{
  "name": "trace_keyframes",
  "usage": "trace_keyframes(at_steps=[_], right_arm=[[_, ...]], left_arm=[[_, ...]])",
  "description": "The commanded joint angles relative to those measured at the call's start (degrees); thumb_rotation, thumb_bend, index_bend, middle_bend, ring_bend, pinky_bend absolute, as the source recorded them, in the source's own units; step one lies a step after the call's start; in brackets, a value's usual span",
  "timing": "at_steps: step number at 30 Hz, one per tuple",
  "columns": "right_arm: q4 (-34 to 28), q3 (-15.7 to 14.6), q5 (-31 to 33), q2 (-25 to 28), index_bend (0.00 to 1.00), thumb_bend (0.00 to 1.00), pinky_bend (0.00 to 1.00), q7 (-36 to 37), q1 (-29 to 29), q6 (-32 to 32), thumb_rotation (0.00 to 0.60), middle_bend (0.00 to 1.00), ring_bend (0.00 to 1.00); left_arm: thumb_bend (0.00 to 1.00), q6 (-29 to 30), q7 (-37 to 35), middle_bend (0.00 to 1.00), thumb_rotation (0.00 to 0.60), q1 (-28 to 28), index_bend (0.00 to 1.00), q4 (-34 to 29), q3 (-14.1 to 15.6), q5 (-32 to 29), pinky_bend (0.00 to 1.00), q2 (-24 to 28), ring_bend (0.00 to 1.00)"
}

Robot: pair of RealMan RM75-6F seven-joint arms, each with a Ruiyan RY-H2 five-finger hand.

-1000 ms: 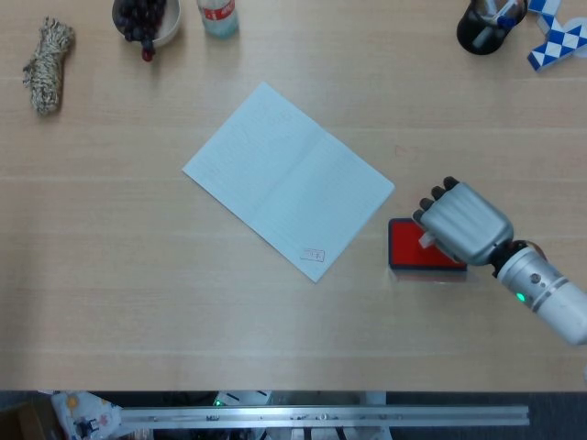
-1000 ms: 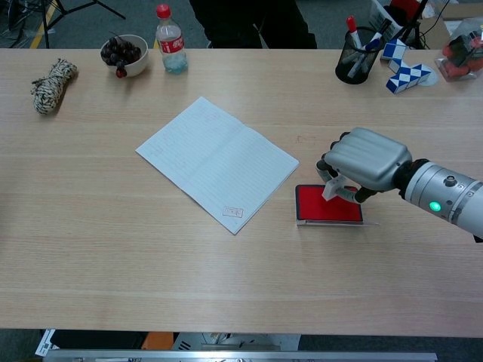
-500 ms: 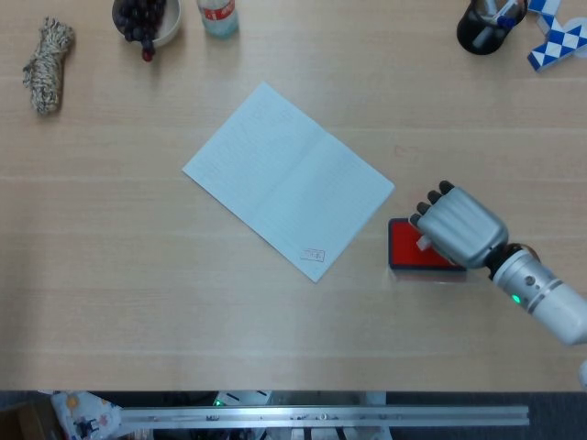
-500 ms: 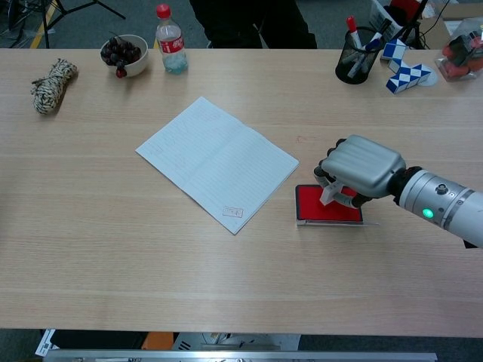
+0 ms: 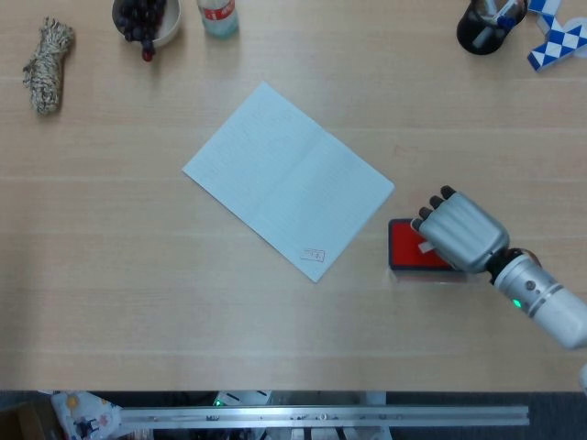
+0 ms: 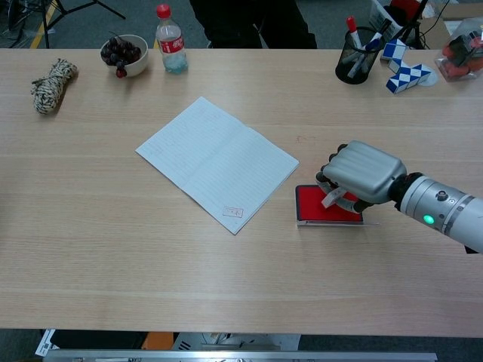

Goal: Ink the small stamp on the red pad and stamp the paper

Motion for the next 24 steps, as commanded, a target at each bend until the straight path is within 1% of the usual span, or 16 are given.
trace_keyframes(at_steps=[1, 12, 17, 20, 24], right_arm=[[0.12, 0.14, -0.08, -0.10, 0.68, 0.36, 0.34, -0.04, -0.14, -0.09, 0.600, 0.52, 0.41], [0.45, 0.63, -0.18, -0.34, 0.68, 0.36, 0.34, -0.57, -0.57, -0.89, 0.600, 0.52, 0.41], [-1.52, 1.38, -0.71, 1.17, 0.68, 0.36, 0.34, 0.34, -0.74, -0.12, 0.600, 0.52, 0.41], [-3.47, 2.90, -0.31, 2.86, 0.68, 0.36, 0.34, 0.63, -0.53, 0.73, 0.600, 0.52, 0.41], [-5.80, 6.54, 1.90, 4.61, 0.68, 0.36, 0.34, 0.96, 0.62, 1.10, 0.600, 0.53, 0.41]], left_arm=[[0.19, -0.01, 0.03, 0.11, 0.600, 0.00, 0.12, 0.05, 0.01, 0.03, 0.17, -0.01, 0.19], [0.19, 0.02, -0.18, 0.11, 0.600, 0.10, 0.12, 0.28, -0.03, -0.15, 0.17, -0.07, 0.19], [0.19, 0.04, -0.28, 0.11, 0.600, 0.10, 0.12, 0.24, -0.06, -0.14, 0.17, -0.01, 0.19], [0.19, 0.21, -0.23, 0.11, 0.600, 0.06, 0.12, 0.03, -0.12, 0.11, 0.17, 0.07, 0.19], [0.19, 0.50, -0.15, 0.11, 0.600, 0.09, 0.12, -0.31, -0.03, 0.62, 0.17, 0.26, 0.19]])
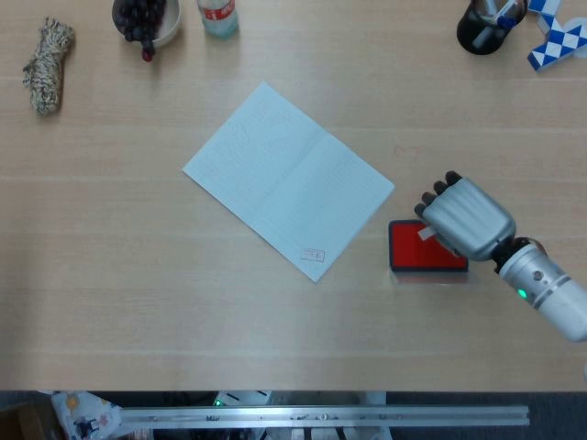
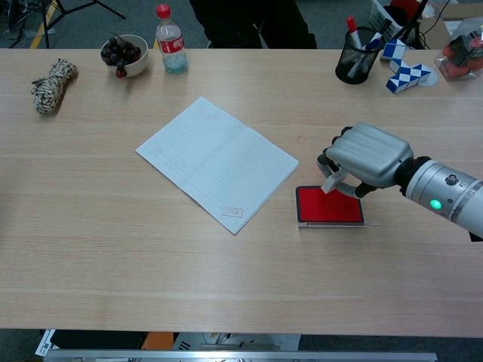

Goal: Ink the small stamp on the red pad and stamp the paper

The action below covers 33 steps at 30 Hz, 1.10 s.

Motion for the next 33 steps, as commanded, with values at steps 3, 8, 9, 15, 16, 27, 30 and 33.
trace_keyframes(at_steps=[3, 8, 9, 15, 16, 27, 30, 33], right_arm=[[-2.26, 5.22, 4.49, 1.14, 0.69, 0.36, 0.34, -0.84, 2.45, -0.57, 0.600, 0.53, 0.41], [-1.26, 8.80, 10.91, -1.31, 0.69, 0.36, 0.34, -4.22, 5.73, -3.23, 0.600, 0.53, 0.41], [-0.72, 9.32, 12.34, -2.21, 0.69, 0.36, 0.34, -4.99, 6.55, -3.88, 0.600, 0.53, 0.41], [3.00, 10.13, 17.06, -6.87, 0.69, 0.36, 0.34, -8.27, 9.96, -5.95, 0.600, 0.53, 0.41], [3.77, 10.12, 17.87, -7.82, 0.69, 0.36, 0.34, -8.84, 10.57, -6.24, 0.600, 0.53, 0.41], [8.89, 9.16, 22.87, -12.95, 0.69, 0.36, 0.34, -11.56, 13.93, -7.11, 0.600, 0.53, 0.41], [9.52, 8.50, 23.89, -13.29, 0.69, 0.36, 0.34, -12.18, 14.43, -7.21, 0.600, 0.53, 0.41], [9.94, 8.02, 24.76, -13.55, 0.69, 0.36, 0.34, -12.82, 14.88, -7.24, 0.600, 0.53, 0.41]], left_arm=[[0.19, 0.21, 0.20, 0.11, 0.600, 0.03, 0.12, -0.51, 0.08, 0.33, 0.17, 0.25, 0.19], [0.19, 0.52, 0.07, 0.11, 0.600, 0.18, 0.12, -0.93, 0.21, 0.66, 0.17, 0.54, 0.19], [0.19, 0.61, 0.01, 0.11, 0.600, 0.26, 0.12, -0.96, 0.24, 0.66, 0.17, 0.60, 0.19], [0.19, 0.85, -0.38, 0.11, 0.600, 0.56, 0.12, -1.10, 0.32, 0.46, 0.17, 0.90, 0.19], [0.19, 0.87, -0.48, 0.11, 0.600, 0.63, 0.12, -1.14, 0.34, 0.40, 0.17, 0.95, 0.19], [0.19, 0.66, -0.94, 0.11, 0.600, 0.83, 0.12, -0.77, 0.36, -0.08, 0.17, 1.03, 0.19], [0.19, 0.46, -0.89, 0.11, 0.600, 0.76, 0.12, -0.61, 0.34, -0.17, 0.17, 0.97, 0.19], [0.19, 0.43, -0.89, 0.11, 0.600, 0.77, 0.12, -0.51, 0.33, -0.21, 0.17, 0.89, 0.19]])
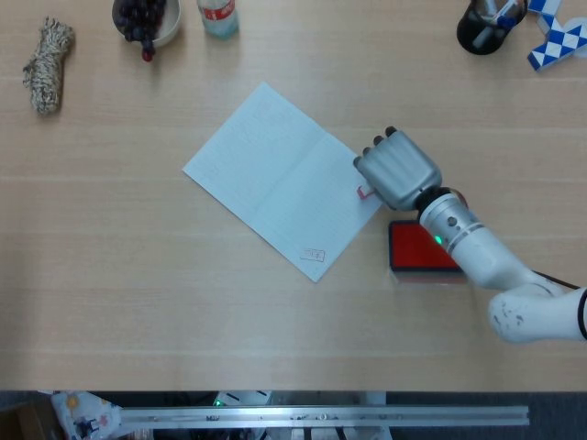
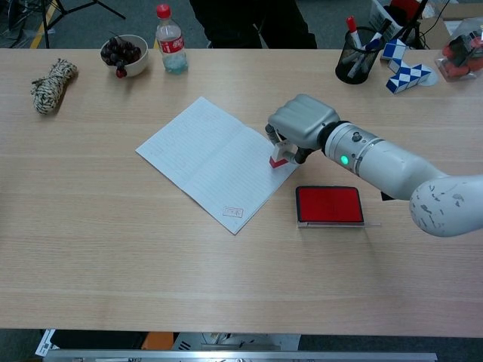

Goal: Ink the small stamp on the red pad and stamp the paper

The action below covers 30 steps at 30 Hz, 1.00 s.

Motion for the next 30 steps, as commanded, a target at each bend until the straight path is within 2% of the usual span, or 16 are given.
trace_keyframes(at_steps=[1, 19, 30], right_arm=[[0.48, -0.55, 0.89, -0.31, 0.69, 0.36, 0.34, -0.74, 0.51, -0.08, 0.600, 0.53, 0.41], [4.63, -2.13, 6.61, -4.07, 0.70, 0.36, 0.34, -4.84, 4.24, -0.38, 0.600, 0.54, 0.41], [5.24, -3.01, 7.25, -4.82, 0.71, 0.36, 0.34, -4.77, 5.00, 0.12, 0.600, 0.54, 0.41]], left_arm=[[0.19, 0.00, -0.06, 0.11, 0.600, 0.03, 0.12, 0.12, -0.02, -0.08, 0.17, -0.04, 0.19], [0.19, -0.38, -0.42, 0.11, 0.600, 0.07, 0.12, 0.82, -0.06, -0.44, 0.17, -0.32, 0.19], [0.19, -0.34, -0.67, 0.11, 0.600, 0.13, 0.12, 1.09, -0.10, -0.47, 0.17, -0.36, 0.19]])
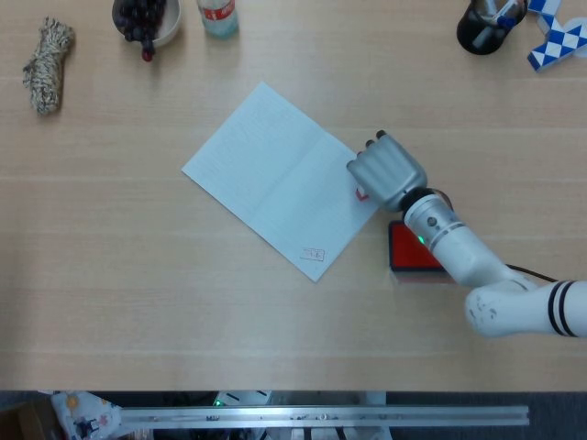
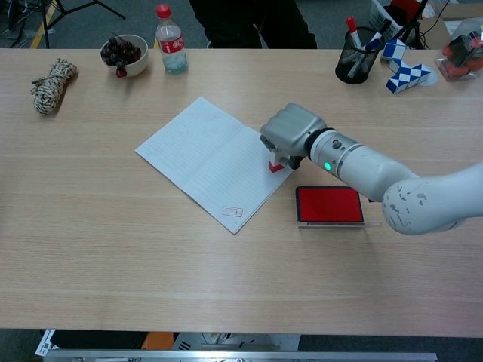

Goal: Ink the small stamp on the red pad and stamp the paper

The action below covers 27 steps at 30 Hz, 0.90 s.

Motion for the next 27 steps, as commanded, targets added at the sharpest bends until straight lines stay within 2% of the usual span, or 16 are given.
trace_keyframes(at_steps=[1, 27], right_arm=[[0.00, -0.17, -0.05, -0.12, 0.71, 0.36, 0.34, 0.03, 0.10, 0.10, 0.600, 0.54, 0.41], [0.81, -1.38, 0.10, -1.05, 0.71, 0.36, 0.34, -0.25, 0.75, 1.07, 0.600, 0.55, 0.41]], left_arm=[[0.19, -0.01, 0.02, 0.11, 0.600, 0.01, 0.12, 0.00, 0.01, 0.01, 0.17, 0.01, 0.19], [0.19, -0.02, -0.17, 0.11, 0.600, 0.20, 0.12, 0.26, 0.00, -0.19, 0.17, -0.04, 0.19]])
